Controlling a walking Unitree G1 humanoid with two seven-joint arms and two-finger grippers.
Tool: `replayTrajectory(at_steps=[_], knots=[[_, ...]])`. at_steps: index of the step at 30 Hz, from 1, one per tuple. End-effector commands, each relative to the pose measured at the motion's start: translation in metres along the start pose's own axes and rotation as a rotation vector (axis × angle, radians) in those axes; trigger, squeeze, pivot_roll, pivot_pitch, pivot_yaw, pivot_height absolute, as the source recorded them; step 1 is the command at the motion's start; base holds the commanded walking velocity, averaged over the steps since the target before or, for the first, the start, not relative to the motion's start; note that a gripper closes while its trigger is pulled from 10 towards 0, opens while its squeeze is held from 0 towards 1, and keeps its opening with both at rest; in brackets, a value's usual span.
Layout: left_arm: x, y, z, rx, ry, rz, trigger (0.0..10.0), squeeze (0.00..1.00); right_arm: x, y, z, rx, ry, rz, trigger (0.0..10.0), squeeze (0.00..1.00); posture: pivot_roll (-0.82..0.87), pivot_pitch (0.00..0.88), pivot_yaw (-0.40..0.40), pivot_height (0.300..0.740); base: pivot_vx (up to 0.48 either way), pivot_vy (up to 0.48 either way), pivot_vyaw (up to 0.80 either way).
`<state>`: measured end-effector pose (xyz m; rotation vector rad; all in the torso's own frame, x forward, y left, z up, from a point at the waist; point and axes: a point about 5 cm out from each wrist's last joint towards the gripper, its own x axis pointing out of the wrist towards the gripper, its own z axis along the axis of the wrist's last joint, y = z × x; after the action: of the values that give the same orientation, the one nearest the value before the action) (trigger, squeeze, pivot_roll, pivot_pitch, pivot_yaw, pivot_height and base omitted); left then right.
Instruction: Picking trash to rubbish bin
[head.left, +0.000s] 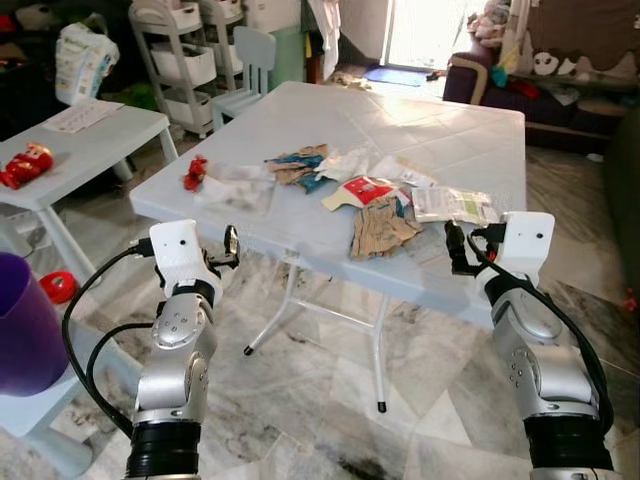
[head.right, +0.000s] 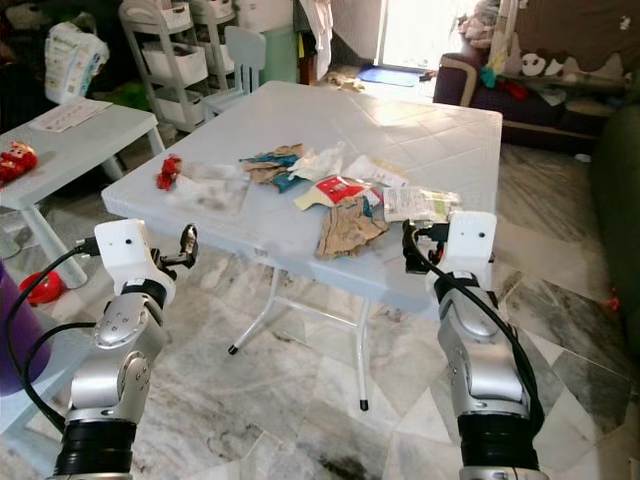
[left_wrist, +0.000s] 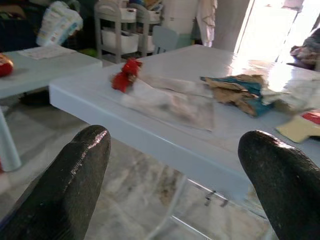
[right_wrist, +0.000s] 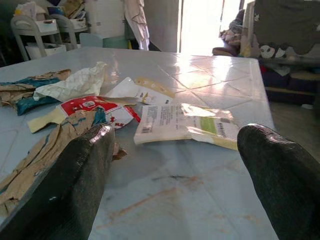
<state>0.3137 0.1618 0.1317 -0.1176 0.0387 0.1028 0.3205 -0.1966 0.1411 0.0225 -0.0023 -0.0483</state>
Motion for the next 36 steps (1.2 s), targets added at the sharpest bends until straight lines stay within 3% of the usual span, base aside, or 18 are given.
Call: replayTrajectory(at_steps=[1, 25, 36], knots=[[0.0012, 0.0008, 0.0006, 0.005, 0.009, 0.002, 10.0, 0.0, 0.0008, -0.0025, 0.0032, 0.001, -0.006, -0.004, 10.0, 0.0, -0.03, 0.0, -0.023, 0.74, 0.0, 0.48, 0.0], [0.0015, 0.0016, -0.0028, 0.018, 0.036, 0.001, 10.0, 0.0, 0.0015, -0.0047, 0.0029, -0.004, -0.006, -0.028, 10.0, 0.0, -0.02, 0.0, -0.022, 0.74, 0.0, 0.477, 0.0], [0.0032, -0.0024, 0.0033, 0.02, -0.002, -0.016, 10.0, 0.0, 0.0023, -0.0081, 0.0037, -0.009, -0.006, -0.039, 10.0, 0.0, -0.03, 0.0, -0.024, 0.74, 0.0, 0.0, 0.0]])
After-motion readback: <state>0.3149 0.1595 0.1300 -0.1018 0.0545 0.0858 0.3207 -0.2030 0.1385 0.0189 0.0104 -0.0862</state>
